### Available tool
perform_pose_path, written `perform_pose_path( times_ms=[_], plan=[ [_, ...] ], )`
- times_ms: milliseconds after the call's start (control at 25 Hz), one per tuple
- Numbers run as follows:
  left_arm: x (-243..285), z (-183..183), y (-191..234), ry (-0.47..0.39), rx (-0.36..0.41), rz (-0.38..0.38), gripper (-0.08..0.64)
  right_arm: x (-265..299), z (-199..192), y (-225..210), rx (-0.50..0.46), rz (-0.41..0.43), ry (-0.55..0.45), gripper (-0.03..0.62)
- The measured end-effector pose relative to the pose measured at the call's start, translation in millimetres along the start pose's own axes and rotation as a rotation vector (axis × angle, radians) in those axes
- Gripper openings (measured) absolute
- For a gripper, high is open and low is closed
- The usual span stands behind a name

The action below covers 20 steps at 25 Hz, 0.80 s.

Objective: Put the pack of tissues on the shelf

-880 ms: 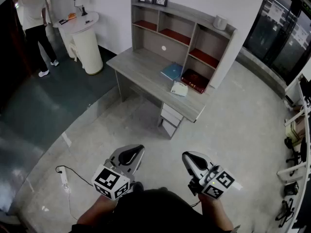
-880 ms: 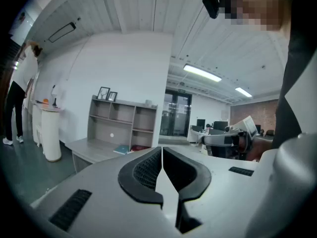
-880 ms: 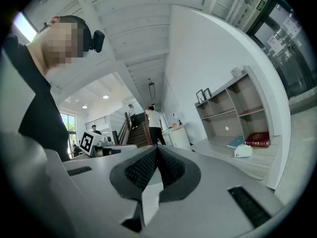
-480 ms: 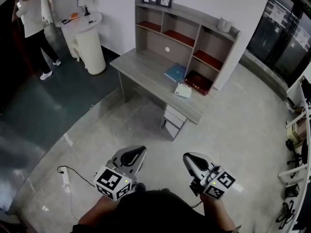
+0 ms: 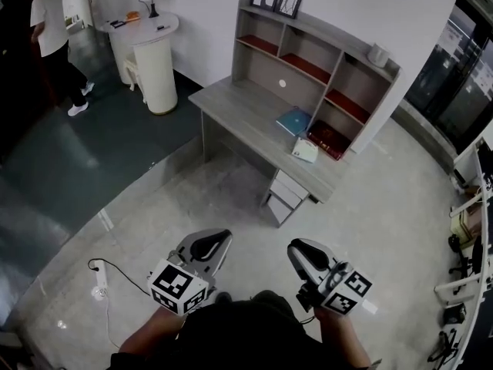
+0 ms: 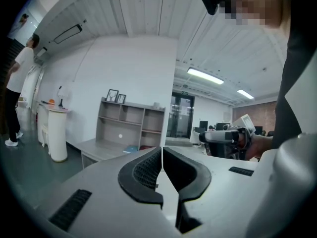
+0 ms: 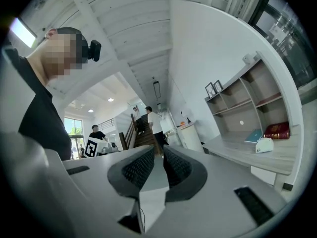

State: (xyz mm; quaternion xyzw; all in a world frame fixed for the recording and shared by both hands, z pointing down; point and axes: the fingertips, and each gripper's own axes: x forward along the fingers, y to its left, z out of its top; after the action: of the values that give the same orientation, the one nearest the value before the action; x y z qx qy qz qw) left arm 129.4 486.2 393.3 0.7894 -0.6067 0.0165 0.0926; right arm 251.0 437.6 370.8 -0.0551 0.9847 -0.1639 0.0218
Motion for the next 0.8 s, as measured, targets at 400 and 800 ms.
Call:
perform_pose_path(
  times_ms=[400, 800],
  plan=[
    [9, -10, 33, 0.011, -0.027, 0.001, 0.021, 30, -13, -22, 0.036, -0.018, 0.026, 0.021],
    [92, -6, 68, 0.044, -0.036, 0.007, 0.021, 54, 1, -109, 0.068, -0.009, 0.020, 0.021]
  ],
)
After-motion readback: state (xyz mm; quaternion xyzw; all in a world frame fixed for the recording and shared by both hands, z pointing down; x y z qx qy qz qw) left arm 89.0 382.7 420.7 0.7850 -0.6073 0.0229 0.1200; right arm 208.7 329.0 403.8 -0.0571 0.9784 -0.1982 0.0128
